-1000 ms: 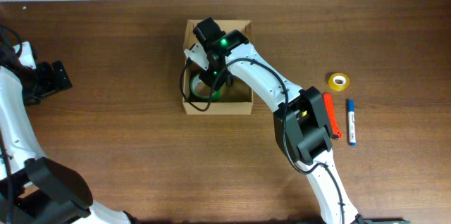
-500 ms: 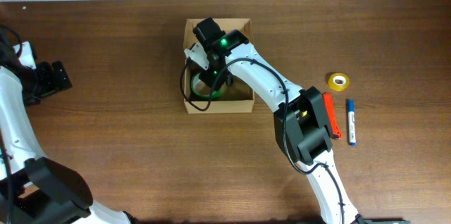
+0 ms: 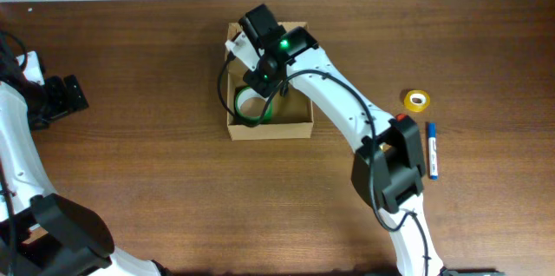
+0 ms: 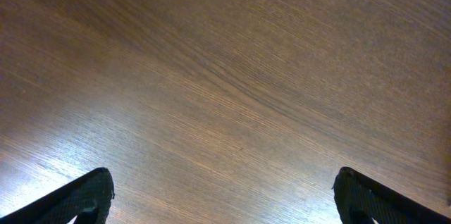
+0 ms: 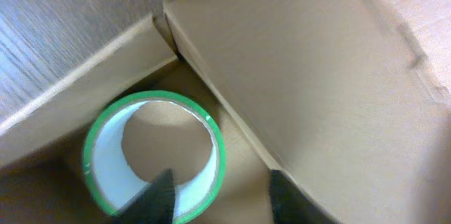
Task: Pack container
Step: 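Lower the green tape into the box, open and withdraw right gripper, then grasp the small yellow tape roll with the right gripper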
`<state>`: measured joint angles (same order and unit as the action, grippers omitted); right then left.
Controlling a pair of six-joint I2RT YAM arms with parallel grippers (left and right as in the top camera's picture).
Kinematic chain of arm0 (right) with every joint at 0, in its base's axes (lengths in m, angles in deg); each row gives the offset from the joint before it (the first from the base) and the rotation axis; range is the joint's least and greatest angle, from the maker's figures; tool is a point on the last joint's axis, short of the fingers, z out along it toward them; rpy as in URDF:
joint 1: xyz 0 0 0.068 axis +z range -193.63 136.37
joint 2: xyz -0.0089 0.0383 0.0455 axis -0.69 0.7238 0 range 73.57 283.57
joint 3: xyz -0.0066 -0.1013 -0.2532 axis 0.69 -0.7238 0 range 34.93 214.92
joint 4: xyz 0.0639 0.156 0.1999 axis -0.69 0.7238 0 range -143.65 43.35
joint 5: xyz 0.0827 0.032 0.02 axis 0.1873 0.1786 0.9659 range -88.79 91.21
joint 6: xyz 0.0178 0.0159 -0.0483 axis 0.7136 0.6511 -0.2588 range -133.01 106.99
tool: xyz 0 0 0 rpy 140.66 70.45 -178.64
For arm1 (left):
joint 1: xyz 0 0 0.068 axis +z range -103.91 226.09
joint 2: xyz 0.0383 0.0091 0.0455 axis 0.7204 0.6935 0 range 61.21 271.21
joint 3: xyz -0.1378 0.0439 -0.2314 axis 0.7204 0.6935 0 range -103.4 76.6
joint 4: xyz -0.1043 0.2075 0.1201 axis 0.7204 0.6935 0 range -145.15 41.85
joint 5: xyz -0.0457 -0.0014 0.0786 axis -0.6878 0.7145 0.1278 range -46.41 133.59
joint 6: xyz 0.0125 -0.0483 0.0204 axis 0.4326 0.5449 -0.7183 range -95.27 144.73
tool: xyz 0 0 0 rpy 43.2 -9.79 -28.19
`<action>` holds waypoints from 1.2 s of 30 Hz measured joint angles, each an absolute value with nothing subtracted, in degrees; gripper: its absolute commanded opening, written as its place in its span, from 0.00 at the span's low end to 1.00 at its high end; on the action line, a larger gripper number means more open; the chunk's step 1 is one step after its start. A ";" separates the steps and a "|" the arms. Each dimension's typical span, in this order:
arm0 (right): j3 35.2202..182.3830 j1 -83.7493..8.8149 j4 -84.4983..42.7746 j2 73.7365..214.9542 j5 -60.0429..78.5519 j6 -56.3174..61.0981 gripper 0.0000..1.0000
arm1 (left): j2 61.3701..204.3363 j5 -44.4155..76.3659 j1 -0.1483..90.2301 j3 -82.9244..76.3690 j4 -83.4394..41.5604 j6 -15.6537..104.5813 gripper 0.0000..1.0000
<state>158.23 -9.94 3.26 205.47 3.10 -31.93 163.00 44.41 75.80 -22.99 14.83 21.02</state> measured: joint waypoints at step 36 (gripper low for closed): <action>138.41 -60.01 14.40 187.81 -1.36 -13.22 0.40 | 163.00 44.39 75.80 -22.99 14.83 21.02 1.00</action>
<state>138.41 -60.01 14.40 187.81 -1.36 -13.22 163.00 44.39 75.80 -22.99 14.83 21.02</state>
